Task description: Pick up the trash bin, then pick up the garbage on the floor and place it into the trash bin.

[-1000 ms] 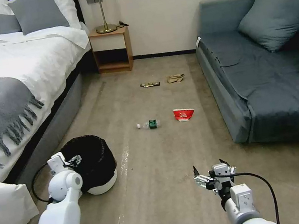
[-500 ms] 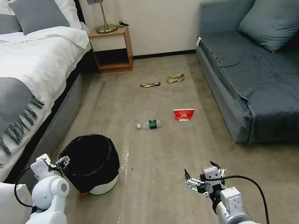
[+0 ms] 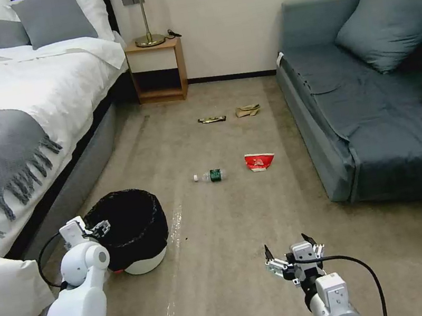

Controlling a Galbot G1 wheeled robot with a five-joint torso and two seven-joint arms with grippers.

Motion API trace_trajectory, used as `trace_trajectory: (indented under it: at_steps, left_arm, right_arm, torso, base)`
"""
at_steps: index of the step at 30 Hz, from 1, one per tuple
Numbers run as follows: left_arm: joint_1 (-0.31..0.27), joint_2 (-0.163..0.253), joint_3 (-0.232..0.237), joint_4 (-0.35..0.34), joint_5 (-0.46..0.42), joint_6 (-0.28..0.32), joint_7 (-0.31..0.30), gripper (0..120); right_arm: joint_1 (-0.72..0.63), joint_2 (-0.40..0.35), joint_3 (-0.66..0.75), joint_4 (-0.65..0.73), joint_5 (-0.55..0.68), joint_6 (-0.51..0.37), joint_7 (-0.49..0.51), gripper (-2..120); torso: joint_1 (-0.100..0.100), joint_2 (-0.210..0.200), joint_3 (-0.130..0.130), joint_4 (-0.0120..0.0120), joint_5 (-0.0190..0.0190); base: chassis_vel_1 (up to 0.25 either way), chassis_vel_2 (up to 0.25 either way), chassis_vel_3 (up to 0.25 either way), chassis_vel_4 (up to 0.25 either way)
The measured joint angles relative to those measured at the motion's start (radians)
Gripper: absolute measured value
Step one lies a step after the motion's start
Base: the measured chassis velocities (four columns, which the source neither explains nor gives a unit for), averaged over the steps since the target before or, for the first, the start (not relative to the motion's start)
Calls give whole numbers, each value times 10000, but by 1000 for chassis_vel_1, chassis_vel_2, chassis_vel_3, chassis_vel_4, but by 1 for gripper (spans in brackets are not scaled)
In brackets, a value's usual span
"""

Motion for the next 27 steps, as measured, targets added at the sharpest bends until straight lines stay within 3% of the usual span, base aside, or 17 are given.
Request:
trace_trajectory:
  at_steps: [9, 14, 18, 22, 27]
  left_arm:
    - [-278, -2, 78, 371, -220, 319, -259, 94]
    - [-398, -1, 136, 522, -478, 557, -447, 75]
    - [-441, -15, 142, 591, -573, 612, -500, 68]
    - [-530, -33, 160, 665, -779, 619, -537, 46]
    - [-581, -28, 158, 698, -889, 614, -569, 30]
  right_arm:
    - [61, -10, 21, 1, -18, -51, -67, 100]
    - [79, -13, -17, -63, -65, -63, -127, 100]
    - [110, -19, -23, -76, -66, -90, -172, 100]
    - [206, -38, -27, -75, -52, -214, -301, 100]
    - [230, -40, -31, -75, -44, -248, -362, 100]
  torso:
    - [0, 0, 0, 0, 0]
    - [0, 0, 0, 1, 0]
    - [0, 0, 0, 1, 0]
    - [0, 0, 0, 1, 2]
    - [0, 0, 0, 3, 2]
  base:
    - [0, 0, 0, 0]
    - [0, 0, 0, 0]
    - [0, 0, 0, 0]
    - [0, 0, 0, 0]
    - [0, 0, 0, 0]
